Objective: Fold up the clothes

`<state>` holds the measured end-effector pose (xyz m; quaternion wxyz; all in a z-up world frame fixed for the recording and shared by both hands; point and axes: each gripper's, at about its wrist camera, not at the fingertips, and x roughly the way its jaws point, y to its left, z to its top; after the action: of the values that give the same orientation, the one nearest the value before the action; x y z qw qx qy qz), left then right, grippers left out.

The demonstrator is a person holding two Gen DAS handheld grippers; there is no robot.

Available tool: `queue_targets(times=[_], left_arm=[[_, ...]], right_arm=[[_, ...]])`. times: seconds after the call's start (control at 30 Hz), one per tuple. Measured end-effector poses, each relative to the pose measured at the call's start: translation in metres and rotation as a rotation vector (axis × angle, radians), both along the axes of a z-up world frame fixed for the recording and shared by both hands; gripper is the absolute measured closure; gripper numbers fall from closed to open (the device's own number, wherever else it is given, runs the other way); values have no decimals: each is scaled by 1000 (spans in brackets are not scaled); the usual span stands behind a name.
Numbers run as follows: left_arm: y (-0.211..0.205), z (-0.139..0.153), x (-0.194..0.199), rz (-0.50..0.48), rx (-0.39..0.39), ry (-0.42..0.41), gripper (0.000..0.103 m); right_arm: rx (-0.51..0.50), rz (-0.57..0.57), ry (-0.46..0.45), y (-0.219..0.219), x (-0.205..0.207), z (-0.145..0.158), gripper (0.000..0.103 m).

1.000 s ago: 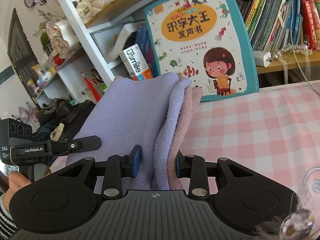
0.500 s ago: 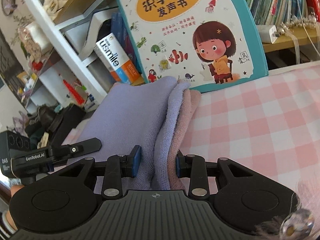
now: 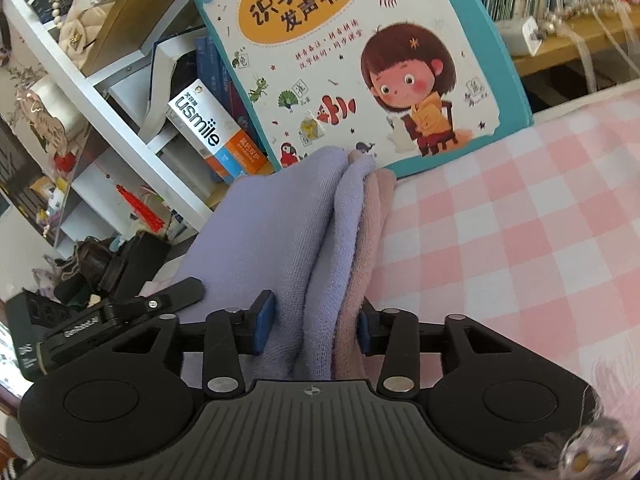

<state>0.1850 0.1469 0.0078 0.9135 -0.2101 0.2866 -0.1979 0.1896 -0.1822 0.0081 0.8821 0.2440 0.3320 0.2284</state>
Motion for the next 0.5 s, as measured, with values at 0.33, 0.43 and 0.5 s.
queue_targets(times=[0.33, 0.43, 0.5], left_arm=[[-7, 27, -46, 19, 48, -107, 21], [-16, 32, -64, 14, 69, -121, 19], [-23, 36, -76, 18, 96, -135, 15]], right_arm=[[-127, -13, -135, -7, -47, 24, 38], [-157, -28, -154, -9, -64, 27, 37], [-179, -41, -160, -9, -75, 27, 37]])
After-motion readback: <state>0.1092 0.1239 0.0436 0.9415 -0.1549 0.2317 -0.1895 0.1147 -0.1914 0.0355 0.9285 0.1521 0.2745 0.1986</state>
